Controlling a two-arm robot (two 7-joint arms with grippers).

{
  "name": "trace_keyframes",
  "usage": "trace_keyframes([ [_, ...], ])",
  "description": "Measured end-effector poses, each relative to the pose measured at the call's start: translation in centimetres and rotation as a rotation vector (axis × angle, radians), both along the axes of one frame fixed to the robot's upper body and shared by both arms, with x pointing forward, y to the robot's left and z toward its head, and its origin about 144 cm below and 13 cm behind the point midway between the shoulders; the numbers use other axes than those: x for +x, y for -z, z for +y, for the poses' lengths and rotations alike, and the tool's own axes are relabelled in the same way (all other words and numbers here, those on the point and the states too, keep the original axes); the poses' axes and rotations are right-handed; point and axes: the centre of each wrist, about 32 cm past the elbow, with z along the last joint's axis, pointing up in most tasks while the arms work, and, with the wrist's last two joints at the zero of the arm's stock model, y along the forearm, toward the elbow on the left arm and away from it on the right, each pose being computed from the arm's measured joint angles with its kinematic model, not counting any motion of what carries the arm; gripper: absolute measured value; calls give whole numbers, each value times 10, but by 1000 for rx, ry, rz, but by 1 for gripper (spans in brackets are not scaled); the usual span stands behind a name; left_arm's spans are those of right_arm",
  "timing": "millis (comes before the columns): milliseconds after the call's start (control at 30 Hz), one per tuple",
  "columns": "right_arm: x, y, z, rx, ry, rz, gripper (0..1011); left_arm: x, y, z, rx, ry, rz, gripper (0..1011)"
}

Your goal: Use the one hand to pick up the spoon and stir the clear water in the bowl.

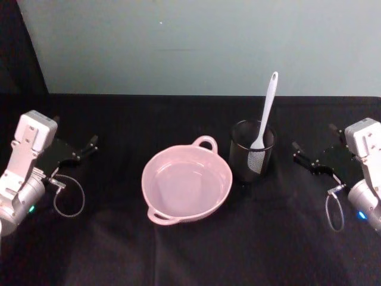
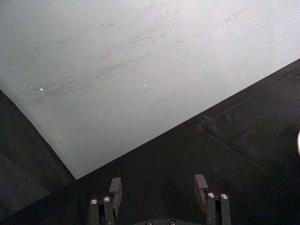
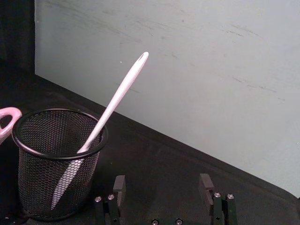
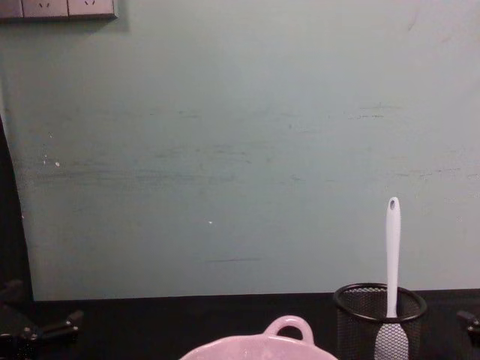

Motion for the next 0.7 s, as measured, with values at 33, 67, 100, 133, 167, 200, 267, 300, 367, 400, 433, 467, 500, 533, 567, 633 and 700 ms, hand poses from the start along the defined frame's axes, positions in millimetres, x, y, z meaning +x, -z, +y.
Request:
trace_keyframes([
  [33, 0, 0, 0, 0, 0, 0, 1003, 0, 0, 0, 0, 0, 0, 1011],
  [67, 0, 0, 0, 0, 0, 0, 1002, 0, 0, 0, 0, 0, 0, 1011],
  [100, 0, 0, 0, 0, 0, 0, 1002, 0, 0, 0, 0, 0, 0, 1011],
  [133, 0, 0, 0, 0, 0, 0, 1003, 0, 0, 0, 0, 0, 0, 1011],
  [167, 0, 0, 0, 0, 0, 0, 1002, 0, 0, 0, 0, 0, 0, 1011],
  [200, 0, 0, 0, 0, 0, 0, 1002, 0, 0, 0, 0, 0, 0, 1011],
  [267, 0, 0, 0, 0, 0, 0, 1002, 0, 0, 0, 0, 0, 0, 1011],
  [300, 0, 0, 0, 0, 0, 0, 1002, 0, 0, 0, 0, 0, 0, 1011],
  [367, 0, 0, 0, 0, 0, 0, 1002, 0, 0, 0, 0, 0, 0, 1012],
  [400, 0, 0, 0, 0, 0, 0, 1002, 0, 0, 0, 0, 0, 0, 1011],
  [433, 0, 0, 0, 0, 0, 0, 1002, 0, 0, 0, 0, 0, 0, 1011],
  [467, 0, 0, 0, 0, 0, 0, 1002, 0, 0, 0, 0, 0, 0, 1011],
  [500, 0, 0, 0, 0, 0, 0, 1002, 0, 0, 0, 0, 0, 0, 1011],
  [533, 0, 0, 0, 0, 0, 0, 1002, 0, 0, 0, 0, 0, 0, 1011],
  [567, 0, 0, 0, 0, 0, 0, 1002, 0, 0, 0, 0, 0, 0, 1011],
  [633, 0, 0, 0, 0, 0, 0, 1002, 0, 0, 0, 0, 0, 0, 1011],
  [700, 0, 0, 0, 0, 0, 0, 1003, 0, 0, 0, 0, 0, 0, 1011],
])
